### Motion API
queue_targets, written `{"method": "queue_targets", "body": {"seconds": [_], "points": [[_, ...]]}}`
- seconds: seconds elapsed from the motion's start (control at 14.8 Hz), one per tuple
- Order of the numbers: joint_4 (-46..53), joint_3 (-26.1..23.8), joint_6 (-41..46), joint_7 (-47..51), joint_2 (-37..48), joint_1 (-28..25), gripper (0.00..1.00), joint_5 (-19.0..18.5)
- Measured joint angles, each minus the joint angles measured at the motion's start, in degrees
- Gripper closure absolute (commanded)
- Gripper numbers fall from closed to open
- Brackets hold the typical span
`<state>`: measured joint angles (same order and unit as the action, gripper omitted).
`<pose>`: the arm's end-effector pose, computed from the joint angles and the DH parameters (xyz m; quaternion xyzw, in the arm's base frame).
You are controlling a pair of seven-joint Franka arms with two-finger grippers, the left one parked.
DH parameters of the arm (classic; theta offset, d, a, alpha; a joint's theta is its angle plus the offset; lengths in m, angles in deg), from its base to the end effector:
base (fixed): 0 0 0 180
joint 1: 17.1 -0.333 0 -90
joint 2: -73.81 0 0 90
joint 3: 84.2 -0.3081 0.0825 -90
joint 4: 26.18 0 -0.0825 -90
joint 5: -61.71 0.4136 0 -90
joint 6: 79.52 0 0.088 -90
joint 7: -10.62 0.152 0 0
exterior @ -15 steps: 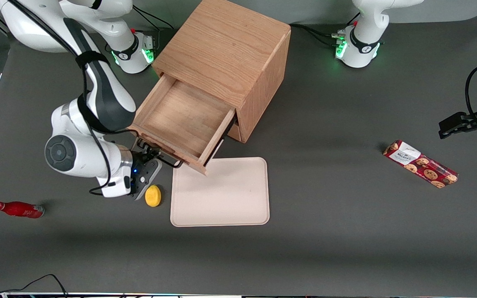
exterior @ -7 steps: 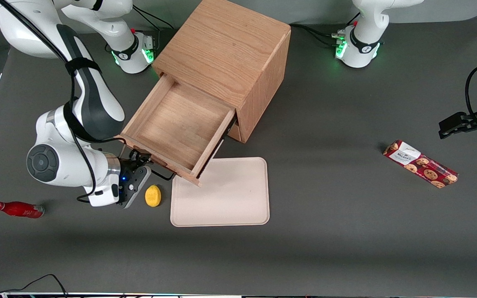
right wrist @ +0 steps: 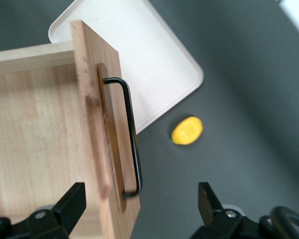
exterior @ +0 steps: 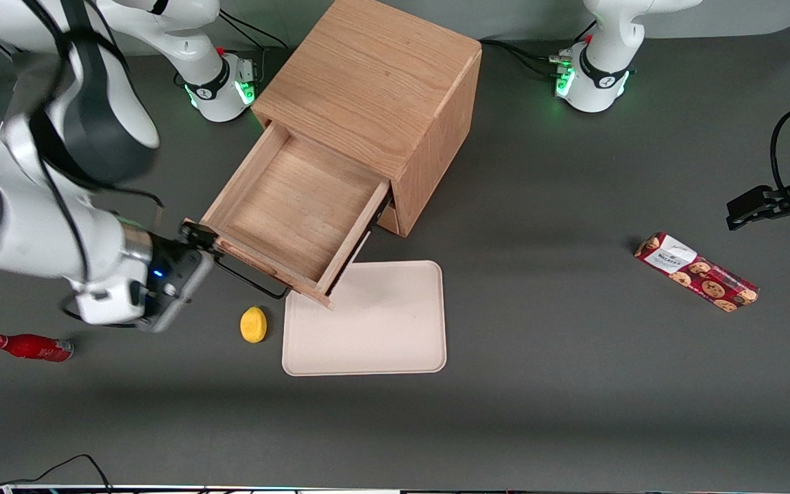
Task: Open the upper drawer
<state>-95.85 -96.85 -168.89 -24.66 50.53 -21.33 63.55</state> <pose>0.6679 0.1806 0.4933 -0.8997 -0.4317 0.0164 0.0630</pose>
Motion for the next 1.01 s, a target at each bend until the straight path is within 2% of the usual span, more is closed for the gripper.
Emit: {"method": "queue_targets", "body": {"seconds": [0.27, 0.54, 0.81, 1.01], "points": [[-0.37, 0.2, 7.44, 13.05, 11.17, -0.17, 0.0, -1.08], [-12.23, 1.01, 9.1, 24.07, 25.08, -0.22, 0.0, -1.21], [-26.22, 7.44, 7.64, 31.16, 34.11, -0.2, 0.0, -0.89], [-31.27, 10.74, 6.89, 33.23, 37.54, -0.2, 0.0, -0.54]]}}
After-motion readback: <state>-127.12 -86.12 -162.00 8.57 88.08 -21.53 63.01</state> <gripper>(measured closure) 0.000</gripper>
